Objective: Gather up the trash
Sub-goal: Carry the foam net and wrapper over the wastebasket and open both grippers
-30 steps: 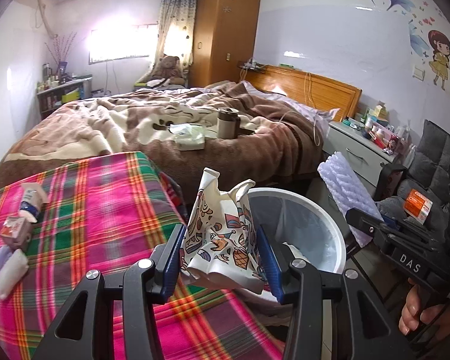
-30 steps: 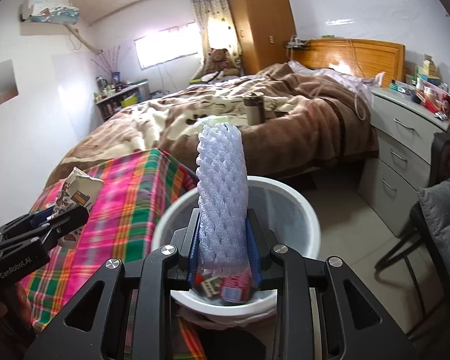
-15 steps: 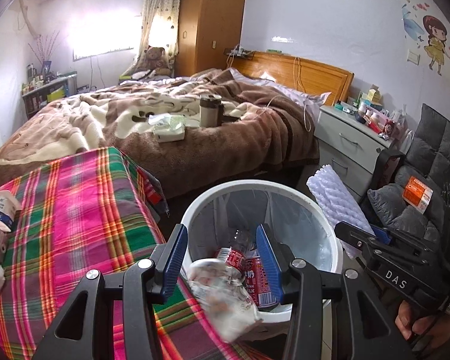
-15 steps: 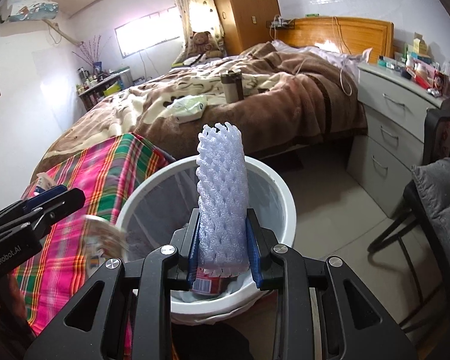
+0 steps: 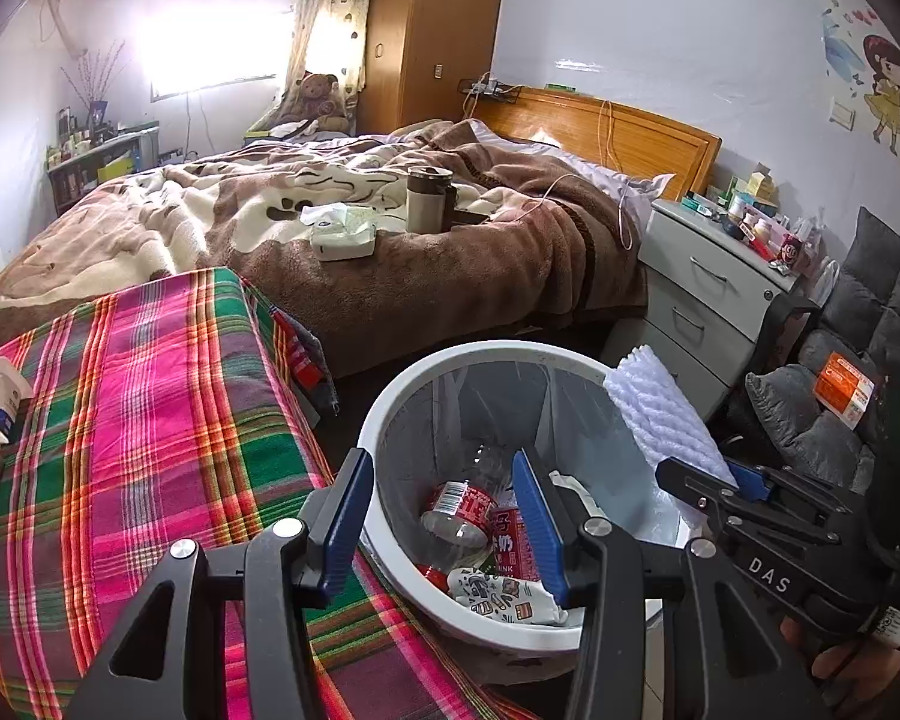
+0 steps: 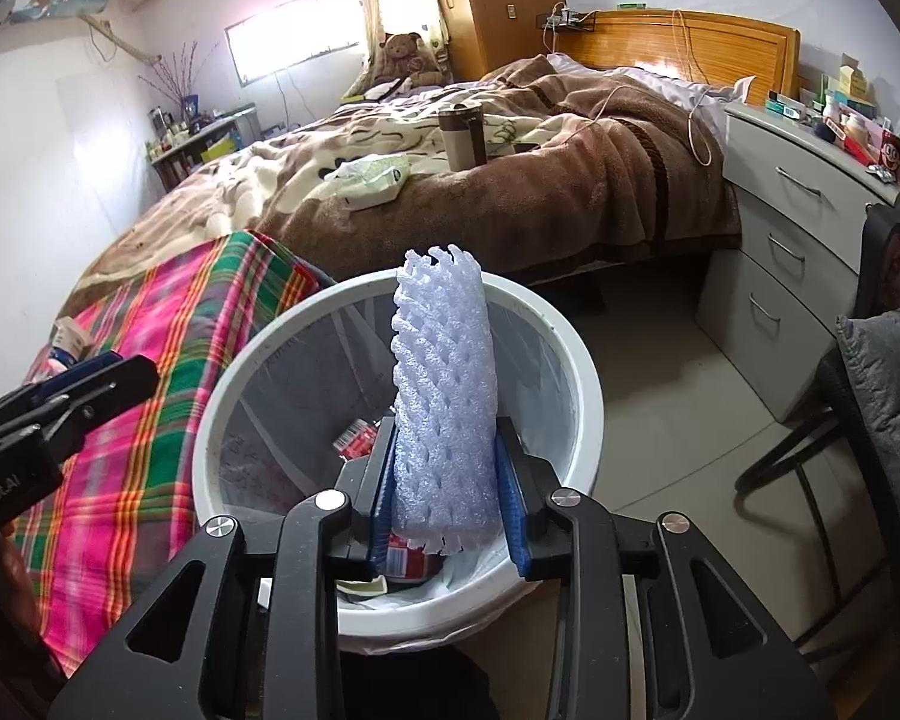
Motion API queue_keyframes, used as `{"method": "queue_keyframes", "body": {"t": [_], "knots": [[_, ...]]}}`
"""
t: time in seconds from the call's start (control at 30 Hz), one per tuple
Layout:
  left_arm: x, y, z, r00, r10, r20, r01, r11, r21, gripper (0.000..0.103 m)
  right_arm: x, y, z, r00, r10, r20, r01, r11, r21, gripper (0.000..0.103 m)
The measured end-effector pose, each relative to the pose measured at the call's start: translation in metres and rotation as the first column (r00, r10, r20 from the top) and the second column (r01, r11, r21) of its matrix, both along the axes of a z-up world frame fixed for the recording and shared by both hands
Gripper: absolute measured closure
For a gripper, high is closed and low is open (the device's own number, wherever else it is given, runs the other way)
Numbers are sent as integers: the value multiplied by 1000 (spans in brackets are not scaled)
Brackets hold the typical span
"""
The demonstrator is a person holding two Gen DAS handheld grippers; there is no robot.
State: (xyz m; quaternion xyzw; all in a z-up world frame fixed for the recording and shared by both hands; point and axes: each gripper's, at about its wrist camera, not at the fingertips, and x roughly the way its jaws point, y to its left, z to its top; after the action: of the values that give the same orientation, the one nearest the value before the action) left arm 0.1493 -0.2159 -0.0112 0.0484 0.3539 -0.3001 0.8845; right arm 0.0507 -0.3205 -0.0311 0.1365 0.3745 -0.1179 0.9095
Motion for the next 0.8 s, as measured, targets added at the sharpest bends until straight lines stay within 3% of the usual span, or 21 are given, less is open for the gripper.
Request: {"method": "queue_keyframes", "body": {"t": [0.13, 0.8], "knots": [[-3, 6, 2, 1000, 11, 5, -11, 1000, 1, 54, -1, -1, 1, 1000, 0, -3, 0, 1000, 0, 44], [-21, 67, 27, 994, 91, 61, -88, 995, -50, 53, 1, 36, 21, 997, 48, 68, -47, 999, -25, 43]]}}
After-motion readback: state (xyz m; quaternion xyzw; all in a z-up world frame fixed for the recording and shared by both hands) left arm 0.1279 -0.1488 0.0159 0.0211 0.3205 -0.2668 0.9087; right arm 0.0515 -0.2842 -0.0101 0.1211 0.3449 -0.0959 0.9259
